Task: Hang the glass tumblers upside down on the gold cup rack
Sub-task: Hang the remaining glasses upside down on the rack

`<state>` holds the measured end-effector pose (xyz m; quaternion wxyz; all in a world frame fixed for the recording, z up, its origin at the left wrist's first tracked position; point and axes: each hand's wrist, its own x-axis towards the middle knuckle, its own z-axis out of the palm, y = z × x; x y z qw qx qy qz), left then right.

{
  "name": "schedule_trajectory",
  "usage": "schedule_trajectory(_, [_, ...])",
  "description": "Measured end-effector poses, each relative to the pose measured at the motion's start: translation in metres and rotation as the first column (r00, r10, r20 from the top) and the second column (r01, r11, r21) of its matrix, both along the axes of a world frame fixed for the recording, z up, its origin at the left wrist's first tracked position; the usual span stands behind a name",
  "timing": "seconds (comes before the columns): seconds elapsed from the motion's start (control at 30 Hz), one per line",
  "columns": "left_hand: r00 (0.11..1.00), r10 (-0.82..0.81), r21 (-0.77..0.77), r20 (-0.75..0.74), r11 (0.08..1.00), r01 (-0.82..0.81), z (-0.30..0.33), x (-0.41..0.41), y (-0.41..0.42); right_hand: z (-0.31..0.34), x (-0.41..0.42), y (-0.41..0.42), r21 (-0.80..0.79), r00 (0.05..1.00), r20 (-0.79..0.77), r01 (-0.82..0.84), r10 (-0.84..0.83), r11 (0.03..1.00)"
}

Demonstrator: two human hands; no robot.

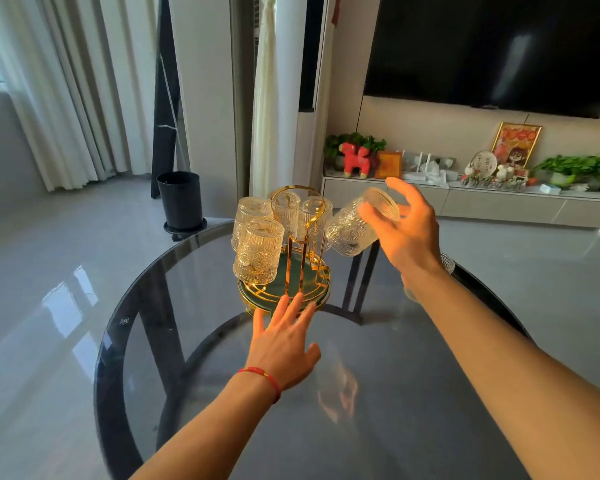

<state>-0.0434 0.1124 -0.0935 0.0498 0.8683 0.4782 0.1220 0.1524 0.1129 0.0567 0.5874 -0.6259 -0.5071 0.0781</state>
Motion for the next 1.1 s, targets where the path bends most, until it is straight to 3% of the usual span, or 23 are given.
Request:
schedule_trajectory(0.3, [0.995,0.004,0.029,-0.097,1.0,-0.001,-0.026,0.001,0.0,-0.004,-0.028,0.037,-0.159,0.959,0.279,-0.005,0.05,0.987])
schedule_trajectory(0.43, [0.995,0.018,0.046,-0.098,0.999,-0.014,-0.028,0.002,-0.001,-0.022,-0.035,0.044,-0.14,0.91,0.414,0.029,0.032,0.99])
schedule_trajectory(0.7, [0.996,0.014,0.042,-0.09,0.999,-0.01,-0.027,0.0,-0.001,-0.041,-0.038,0.055,-0.182,0.888,0.46,0.067,0.025,0.981])
schedule_trajectory(0.87, [0.999,0.041,0.055,-0.019,0.998,-0.04,-0.012,0.005,-0.008,-0.053,-0.029,0.042,-0.224,0.911,0.395,-0.032,0.121,0.974])
schedule_trajectory(1.0, [0.99,-0.07,0.156,0.119,0.986,0.051,-0.003,0.011,-0.012,-0.083,0.004,0.011,0.004,0.916,0.392,0.09,-0.084,0.996])
schedule_trajectory(1.1, [0.951,-0.143,0.171,0.276,0.98,0.098,-0.003,0.018,-0.013,-0.131,0.039,-0.018,0.024,0.806,0.527,0.302,-0.269,0.953])
